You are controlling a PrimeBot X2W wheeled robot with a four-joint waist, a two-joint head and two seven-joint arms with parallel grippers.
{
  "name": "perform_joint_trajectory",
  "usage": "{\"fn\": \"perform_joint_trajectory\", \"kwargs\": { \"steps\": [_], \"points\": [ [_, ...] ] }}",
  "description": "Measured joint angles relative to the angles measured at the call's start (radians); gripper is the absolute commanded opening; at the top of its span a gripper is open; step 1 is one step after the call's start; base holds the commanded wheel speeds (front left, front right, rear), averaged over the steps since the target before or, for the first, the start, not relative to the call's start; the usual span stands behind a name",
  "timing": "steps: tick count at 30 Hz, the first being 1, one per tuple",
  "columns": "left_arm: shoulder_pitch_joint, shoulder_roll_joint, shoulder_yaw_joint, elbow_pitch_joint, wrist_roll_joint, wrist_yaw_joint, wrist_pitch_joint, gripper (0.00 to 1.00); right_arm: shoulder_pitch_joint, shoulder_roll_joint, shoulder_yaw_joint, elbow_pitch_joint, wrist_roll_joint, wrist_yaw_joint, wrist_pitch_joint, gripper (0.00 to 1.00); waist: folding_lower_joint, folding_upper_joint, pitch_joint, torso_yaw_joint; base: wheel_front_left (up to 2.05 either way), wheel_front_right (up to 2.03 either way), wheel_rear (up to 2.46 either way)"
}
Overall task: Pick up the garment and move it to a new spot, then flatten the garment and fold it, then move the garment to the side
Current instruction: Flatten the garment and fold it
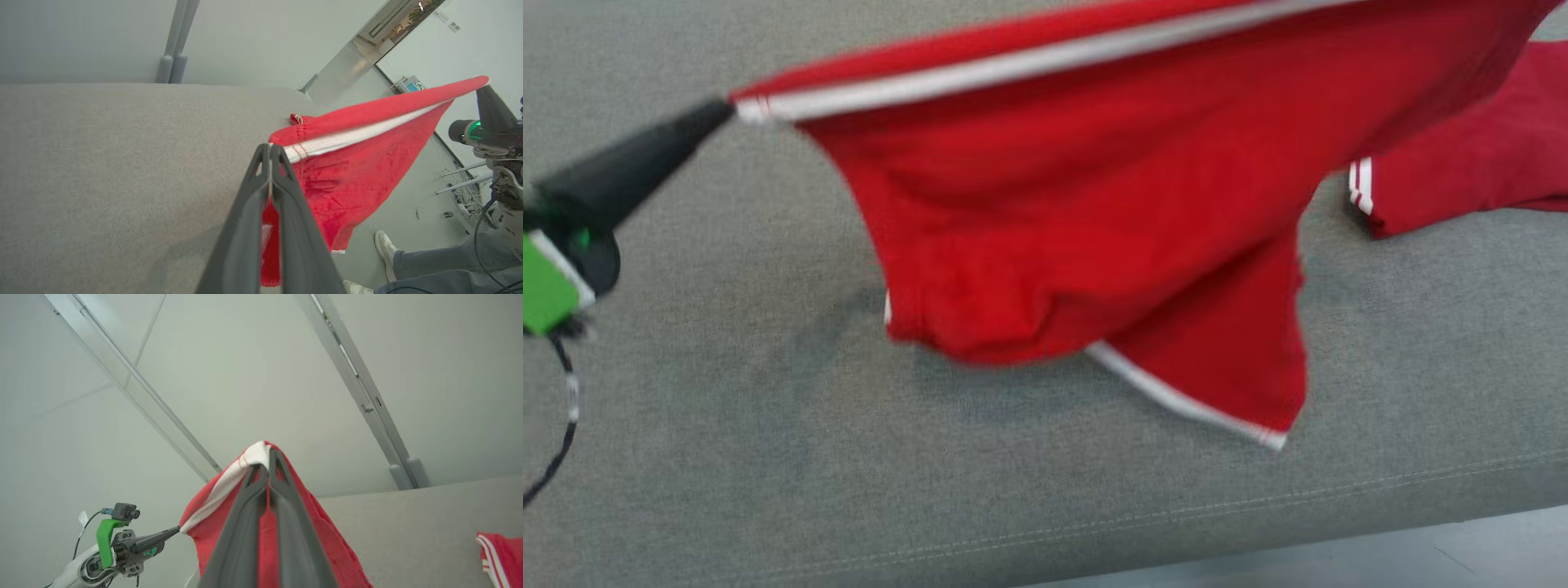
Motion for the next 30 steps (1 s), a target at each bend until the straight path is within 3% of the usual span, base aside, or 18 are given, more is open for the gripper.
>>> {"fn": "perform_joint_trajectory", "kwargs": {
  "steps": [3, 8, 12, 16, 21, 25, 30],
  "points": [
    [-0.178, -0.129, 0.045, 0.080, 0.089, 0.043, -0.014, 0.00, -0.252, 0.112, -0.049, 0.119, -0.007, -0.022, -0.050, 0.00, 0.0000, 0.0000, 0.038, 0.014, 0.00, 0.00, 0.00],
    [-0.420, -0.304, 0.077, 0.176, 0.340, 0.047, -0.135, 0.00, -0.581, 0.243, -0.051, 0.224, -0.126, -0.023, -0.179, 0.00, 0.0000, 0.0000, 0.104, 0.041, 0.00, 0.00, 0.00],
    [-0.442, -0.398, 0.048, 0.191, 0.390, 0.048, -0.216, 0.00, -0.687, 0.313, 0.067, 0.231, -0.199, -0.023, -0.212, 0.00, 0.0000, 0.0000, 0.160, 0.060, 0.00, 0.00, 0.00],
    [-0.354, -0.415, -0.023, 0.193, 0.466, 0.036, -0.293, 0.00, -0.597, 0.346, 0.253, 0.196, -0.299, -0.023, -0.179, 0.00, 0.0001, 0.0000, 0.218, 0.070, 0.00, 0.00, 0.00],
    [-0.114, -0.478, -0.143, 0.281, 0.524, -0.002, -0.404, 0.00, -0.321, 0.391, 0.399, 0.263, -0.340, -0.023, -0.191, 0.00, 0.0002, -0.0001, 0.283, 0.074, 0.00, 0.00, 0.00],
    [0.003, -0.486, -0.156, 0.345, 0.529, -0.021, -0.484, 0.00, -0.159, 0.397, 0.452, 0.326, -0.360, -0.021, -0.224, 0.00, 0.0002, 0.0000, 0.298, 0.068, 0.00, 0.00, 0.00],
    [0.084, -0.477, -0.147, 0.383, 0.526, -0.053, -0.478, 0.00, -0.088, 0.376, 0.508, 0.350, -0.377, 0.015, -0.226, 0.00, 0.0001, 0.0000, 0.265, 0.062, 0.00, 0.00, 0.00]
  ]
}}
